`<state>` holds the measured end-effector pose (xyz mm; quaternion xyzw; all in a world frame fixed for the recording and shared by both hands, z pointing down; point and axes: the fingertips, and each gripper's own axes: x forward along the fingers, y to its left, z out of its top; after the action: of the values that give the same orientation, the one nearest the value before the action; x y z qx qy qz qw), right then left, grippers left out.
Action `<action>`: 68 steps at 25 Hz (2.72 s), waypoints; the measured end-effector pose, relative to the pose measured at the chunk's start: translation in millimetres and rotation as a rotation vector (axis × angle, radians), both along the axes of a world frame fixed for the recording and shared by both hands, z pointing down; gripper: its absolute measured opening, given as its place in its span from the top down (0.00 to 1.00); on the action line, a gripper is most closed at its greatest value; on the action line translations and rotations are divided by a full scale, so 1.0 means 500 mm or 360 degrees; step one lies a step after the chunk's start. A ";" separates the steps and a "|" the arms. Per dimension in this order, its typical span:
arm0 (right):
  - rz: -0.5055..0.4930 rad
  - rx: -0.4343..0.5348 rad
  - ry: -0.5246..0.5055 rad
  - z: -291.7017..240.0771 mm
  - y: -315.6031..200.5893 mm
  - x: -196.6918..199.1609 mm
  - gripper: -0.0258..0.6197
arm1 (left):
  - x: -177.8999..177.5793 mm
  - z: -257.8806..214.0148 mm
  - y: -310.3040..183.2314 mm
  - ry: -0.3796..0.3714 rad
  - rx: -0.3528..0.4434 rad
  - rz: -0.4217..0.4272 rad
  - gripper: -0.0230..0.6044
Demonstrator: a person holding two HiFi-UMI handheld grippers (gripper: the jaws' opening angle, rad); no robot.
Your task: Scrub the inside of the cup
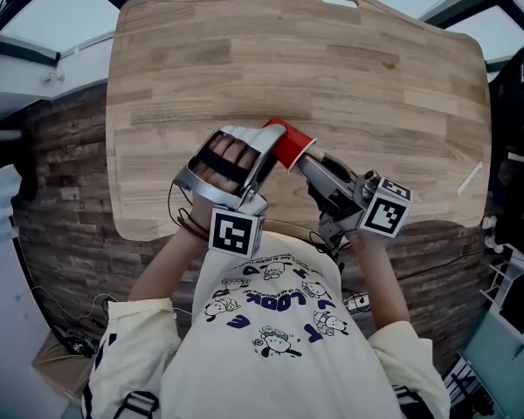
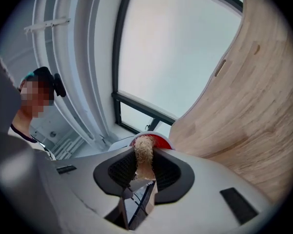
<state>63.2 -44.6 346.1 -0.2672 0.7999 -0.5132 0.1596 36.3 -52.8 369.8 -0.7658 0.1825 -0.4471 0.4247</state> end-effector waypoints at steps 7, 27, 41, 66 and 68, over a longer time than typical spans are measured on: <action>0.0021 0.0005 0.0015 -0.005 -0.006 -0.001 0.83 | -0.003 -0.009 -0.002 0.0003 0.0041 -0.0001 0.54; -0.0227 0.0549 0.0944 0.001 0.007 -0.033 0.83 | -0.007 0.032 0.016 0.0058 -0.0305 -0.0024 0.54; -0.0567 0.1035 0.1555 0.019 0.039 -0.069 0.83 | -0.007 0.063 0.035 0.0062 -0.0587 0.0012 0.54; -0.1050 0.1378 0.1793 0.079 0.115 -0.073 0.83 | 0.001 0.120 0.116 0.0048 -0.1274 0.0150 0.55; -0.1074 0.1393 0.1784 0.080 0.120 -0.074 0.83 | 0.000 0.121 0.122 0.0069 -0.1349 0.0155 0.55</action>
<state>26.1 15.1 385.9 -0.1416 0.9284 0.0390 -0.3413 36.3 8.1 430.2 -0.8895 -0.0449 -0.4459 0.0892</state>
